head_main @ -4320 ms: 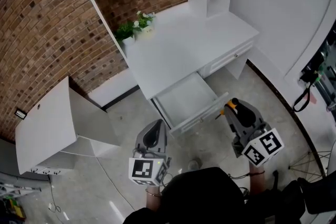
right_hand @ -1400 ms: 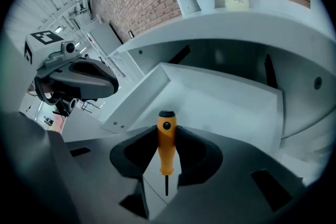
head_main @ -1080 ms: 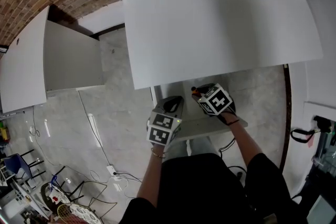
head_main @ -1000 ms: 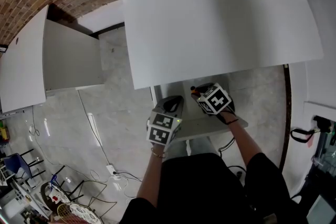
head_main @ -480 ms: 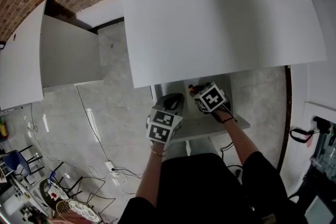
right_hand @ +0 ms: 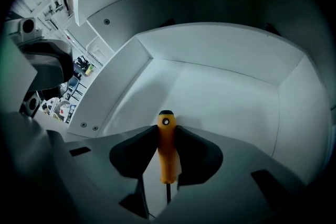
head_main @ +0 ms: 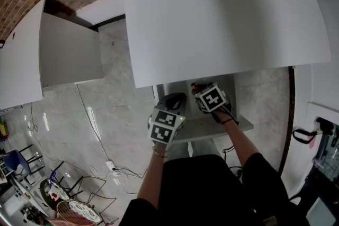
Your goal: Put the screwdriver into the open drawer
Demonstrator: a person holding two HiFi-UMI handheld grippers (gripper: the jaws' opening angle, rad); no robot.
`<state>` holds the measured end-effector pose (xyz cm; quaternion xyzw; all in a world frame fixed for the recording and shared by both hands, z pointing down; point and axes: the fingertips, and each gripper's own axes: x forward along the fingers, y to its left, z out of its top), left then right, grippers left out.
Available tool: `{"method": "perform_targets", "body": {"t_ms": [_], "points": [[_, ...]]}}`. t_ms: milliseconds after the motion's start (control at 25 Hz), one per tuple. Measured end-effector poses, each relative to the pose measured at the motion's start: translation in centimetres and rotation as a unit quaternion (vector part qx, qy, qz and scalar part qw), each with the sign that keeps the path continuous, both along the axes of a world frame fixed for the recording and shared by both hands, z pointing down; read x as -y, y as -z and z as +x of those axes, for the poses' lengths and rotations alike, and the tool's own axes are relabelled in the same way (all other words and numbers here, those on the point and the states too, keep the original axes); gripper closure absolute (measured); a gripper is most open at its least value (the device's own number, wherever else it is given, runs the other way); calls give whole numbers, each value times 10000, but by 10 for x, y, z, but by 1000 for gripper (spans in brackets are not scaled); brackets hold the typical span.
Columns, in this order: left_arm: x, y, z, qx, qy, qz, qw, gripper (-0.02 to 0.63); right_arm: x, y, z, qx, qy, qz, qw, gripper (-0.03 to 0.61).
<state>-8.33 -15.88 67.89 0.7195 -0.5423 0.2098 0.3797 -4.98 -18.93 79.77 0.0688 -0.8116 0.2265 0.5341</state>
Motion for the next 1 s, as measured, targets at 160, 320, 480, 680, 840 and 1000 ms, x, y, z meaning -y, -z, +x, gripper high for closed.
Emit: {"method": "perform_targets", "body": {"t_ms": [160,320,480,680,840,1000], "points": [[0,1,0,-4,-9,-1,10000,604,3,3,-8,113,63,212,9997,465],[0,1,1,-9,-14,0,10000,604,-4,2,-10,187,20,126,9997,465],[-2,2,2,5,-21,4,10000,604,-17,-1,-3,12,-21,-57,10000,465],[-4,4,1,14,1,22,10000,604,-16,2,-7,121,-37,40,9999,459],[-4,8,1,34,-4,61,10000,604,-10,2,-4,42,-170,138,9998,426],[-4,15,-4,99,21,148,9998,604,-3,14,-4,150,-249,156,9995,426]]}}
